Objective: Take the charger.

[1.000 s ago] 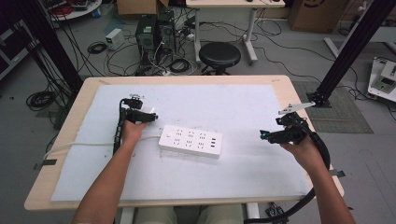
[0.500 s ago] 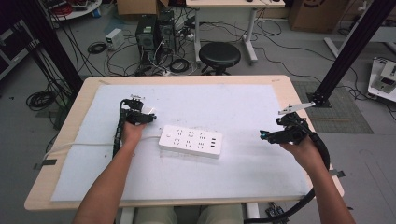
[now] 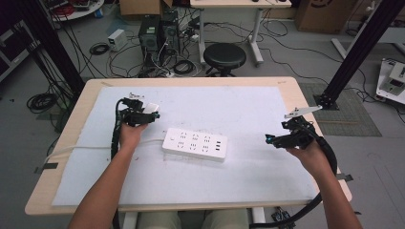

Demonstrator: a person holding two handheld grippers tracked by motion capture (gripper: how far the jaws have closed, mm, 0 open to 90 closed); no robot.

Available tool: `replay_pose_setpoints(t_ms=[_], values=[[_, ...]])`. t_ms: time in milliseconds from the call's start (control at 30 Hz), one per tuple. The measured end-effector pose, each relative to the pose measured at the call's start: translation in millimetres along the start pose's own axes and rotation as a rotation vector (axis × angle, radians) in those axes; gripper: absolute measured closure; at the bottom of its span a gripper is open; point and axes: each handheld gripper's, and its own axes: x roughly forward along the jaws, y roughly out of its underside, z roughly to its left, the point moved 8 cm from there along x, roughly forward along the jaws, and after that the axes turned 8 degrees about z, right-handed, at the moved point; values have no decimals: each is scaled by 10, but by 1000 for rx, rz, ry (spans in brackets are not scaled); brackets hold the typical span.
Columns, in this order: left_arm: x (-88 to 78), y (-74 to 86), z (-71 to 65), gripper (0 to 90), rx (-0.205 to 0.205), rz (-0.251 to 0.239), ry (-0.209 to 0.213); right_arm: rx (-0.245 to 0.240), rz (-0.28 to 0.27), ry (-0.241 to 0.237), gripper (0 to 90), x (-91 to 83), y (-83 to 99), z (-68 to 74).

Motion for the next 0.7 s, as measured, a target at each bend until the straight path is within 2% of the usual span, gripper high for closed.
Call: replay_pose_setpoints(t_ms=[100,233,400,467,500,700], values=[[-72,-21,-46,426,16,-14,15,-4,-4,-2,172,-3,-4,18],[-253,-63,-158,426,53,-51,53,-9,-4,-12,171,-2,-4,65],[-457,-86,-279,427,80,-105,109,-19,-11,-17,172,-5,-11,116],[-530,-75,-345,427,104,-128,132,-20,-10,-18,172,-3,-10,127],[-600,-44,-405,426,130,-131,144,-28,-13,-23,172,-1,-16,147],[-764,14,-523,427,167,-158,180,-42,-22,-30,172,-18,-41,213]])
